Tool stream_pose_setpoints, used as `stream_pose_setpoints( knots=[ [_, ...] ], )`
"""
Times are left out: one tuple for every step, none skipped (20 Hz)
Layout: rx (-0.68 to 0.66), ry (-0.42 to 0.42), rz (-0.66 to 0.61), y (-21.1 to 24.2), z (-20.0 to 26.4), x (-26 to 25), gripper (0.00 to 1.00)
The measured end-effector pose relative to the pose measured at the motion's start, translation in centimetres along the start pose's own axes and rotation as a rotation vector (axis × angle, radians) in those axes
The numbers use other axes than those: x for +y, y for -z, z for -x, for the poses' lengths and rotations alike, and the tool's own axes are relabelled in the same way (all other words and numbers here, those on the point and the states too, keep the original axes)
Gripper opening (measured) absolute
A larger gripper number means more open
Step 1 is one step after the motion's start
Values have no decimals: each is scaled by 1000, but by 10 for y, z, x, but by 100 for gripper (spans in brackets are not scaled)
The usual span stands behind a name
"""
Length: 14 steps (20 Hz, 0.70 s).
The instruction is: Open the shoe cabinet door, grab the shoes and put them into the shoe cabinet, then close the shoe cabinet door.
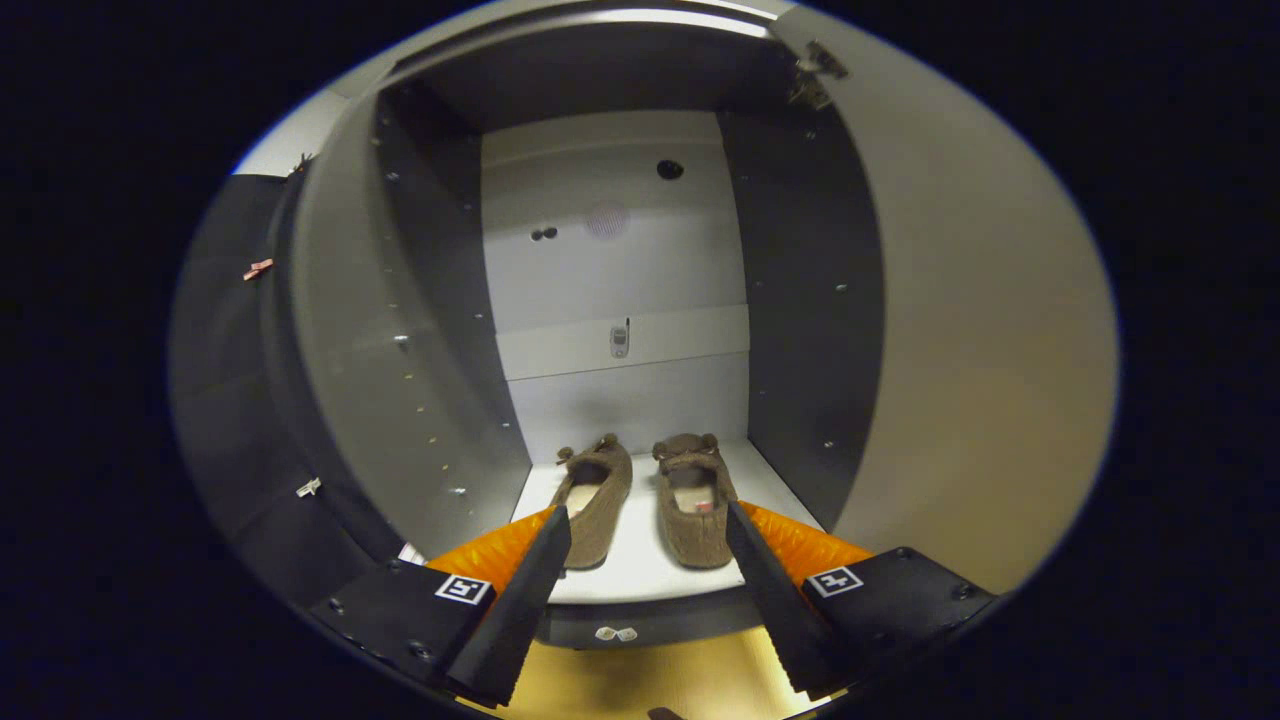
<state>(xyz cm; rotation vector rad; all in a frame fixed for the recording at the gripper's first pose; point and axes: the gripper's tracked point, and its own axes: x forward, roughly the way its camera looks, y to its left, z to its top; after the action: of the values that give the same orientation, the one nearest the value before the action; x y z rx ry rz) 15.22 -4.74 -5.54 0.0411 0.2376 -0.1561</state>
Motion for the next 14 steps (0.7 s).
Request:
stream_pose_setpoints(
  knots=[
    [-9, -2, 3, 1, 19, 0, 98],
    [-25, -6, 2, 2, 39, -1, 98],
    [-48, -7, 1, 1, 62, -3, 98],
    [-65, -3, -4, 0, 81, -6, 98],
    [-72, -5, -9, 1, 101, -9, 98],
    [-80, -5, -17, 3, 120, -13, 98],
    [-87, -6, -21, 4, 137, -18, 98],
    [-98, -6, -25, 4, 154, -25, 98],
    [-112, -2, -26, 3, 171, -33, 98],
    [-126, 8, -22, 0, 187, -44, 98],
    [-140, 16, -23, 0, 205, -55, 98],
    [-158, 28, -28, -3, 219, -67, 98],
    [-175, 42, -32, -8, 234, -82, 98],
    [-187, 58, -35, -11, 252, -98, 98]
  ],
)
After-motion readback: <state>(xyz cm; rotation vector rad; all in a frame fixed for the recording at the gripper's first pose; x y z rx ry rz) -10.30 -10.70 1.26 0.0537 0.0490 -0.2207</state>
